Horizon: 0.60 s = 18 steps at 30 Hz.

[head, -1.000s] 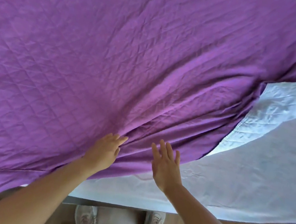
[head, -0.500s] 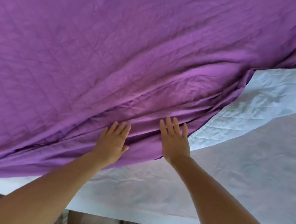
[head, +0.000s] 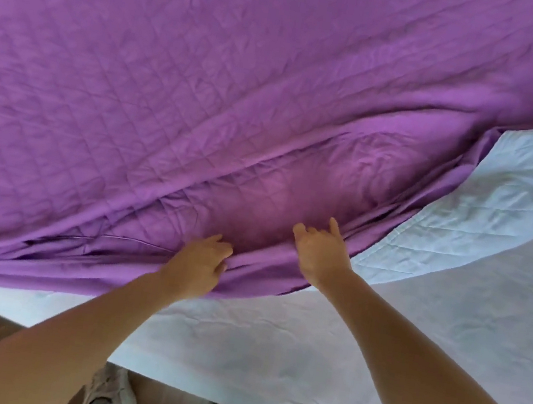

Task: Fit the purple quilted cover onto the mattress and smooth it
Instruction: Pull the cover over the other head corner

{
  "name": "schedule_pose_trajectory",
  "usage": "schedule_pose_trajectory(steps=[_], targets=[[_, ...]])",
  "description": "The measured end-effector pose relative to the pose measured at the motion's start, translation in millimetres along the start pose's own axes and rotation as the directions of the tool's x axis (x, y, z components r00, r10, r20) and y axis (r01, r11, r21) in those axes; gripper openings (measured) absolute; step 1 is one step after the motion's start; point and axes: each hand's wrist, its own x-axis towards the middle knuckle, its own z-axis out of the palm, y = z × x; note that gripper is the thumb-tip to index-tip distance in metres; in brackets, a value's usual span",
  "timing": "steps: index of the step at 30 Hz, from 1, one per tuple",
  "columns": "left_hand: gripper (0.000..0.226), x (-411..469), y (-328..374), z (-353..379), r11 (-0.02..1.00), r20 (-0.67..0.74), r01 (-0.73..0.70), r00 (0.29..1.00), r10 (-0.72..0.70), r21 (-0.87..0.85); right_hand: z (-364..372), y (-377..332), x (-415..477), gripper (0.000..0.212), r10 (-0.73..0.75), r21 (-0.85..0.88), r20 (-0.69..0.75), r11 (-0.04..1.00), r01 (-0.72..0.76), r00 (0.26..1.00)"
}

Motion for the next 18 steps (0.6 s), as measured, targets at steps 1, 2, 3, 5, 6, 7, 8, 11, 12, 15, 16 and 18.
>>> schedule_pose_trajectory(steps=[1,2,3,5,6,7,8,11,12,15,16,18], targets=[[0.041,-15.3,6.3,4.7,0.999,0.026,-0.019,0.999,0.019,-0.038,6.2,-2.3,-14.6,0.034,-0.014,-0.006,-0.029,1.000,0.014,0.999],[0.042,-30.3,13.2,8.1,0.998,0.078,-0.020,0.997,0.025,-0.064,14.8,-3.8,-31.7,0.035,-0.040,-0.018,-0.026,0.999,0.040,0.999],[0.040,-42.9,18.6,11.1,0.994,0.147,-0.015,0.989,0.031,-0.104,24.3,-7.6,-51.7,0.030,-0.063,-0.028,0.001,0.998,0.063,0.998],[0.036,-64.3,30.1,17.1,0.993,0.345,0.007,0.938,0.034,-0.118,42.5,-14.6,-92.9,0.022,-0.073,-0.030,0.078,0.997,0.076,0.994],[0.041,-70.5,34.2,18.9,0.996,0.392,-0.007,0.919,0.042,-0.091,49.8,-16.9,-109.5,0.025,-0.075,-0.015,0.158,0.997,0.079,0.985],[0.051,-72.3,38.0,15.9,0.996,0.392,-0.030,0.918,0.061,-0.085,50.0,-18.9,-119.9,0.025,-0.063,0.005,0.244,0.998,0.064,0.968],[0.061,-73.0,42.1,12.9,0.992,0.354,-0.026,0.933,0.068,-0.121,48.7,-17.9,-125.4,0.026,-0.059,0.038,0.289,0.998,0.050,0.956],[0.050,-61.6,44.4,6.5,0.964,0.127,0.080,0.991,-0.049,-0.255,28.7,-8.2,-115.7,0.043,-0.062,0.318,0.356,0.946,-0.058,0.932],[0.038,-55.5,40.8,6.7,0.968,0.050,0.084,0.996,-0.074,-0.235,21.2,-5.2,-108.2,0.048,-0.045,0.444,0.374,0.886,-0.136,0.926],[0.028,-43.6,30.6,12.1,0.998,0.004,0.063,0.998,-0.063,-0.006,15.0,0.6,-92.6,0.049,0.070,0.481,0.291,0.851,-0.209,0.954],[0.034,-41.9,30.6,13.3,0.994,0.066,0.070,0.995,-0.075,0.079,15.8,0.9,-90.4,0.044,0.093,0.376,0.271,0.906,-0.194,0.958],[0.023,-42.4,36.9,13.6,0.964,0.077,0.077,0.992,-0.099,0.256,20.8,-4.9,-89.8,0.037,0.096,0.192,0.201,0.972,-0.135,0.975]])
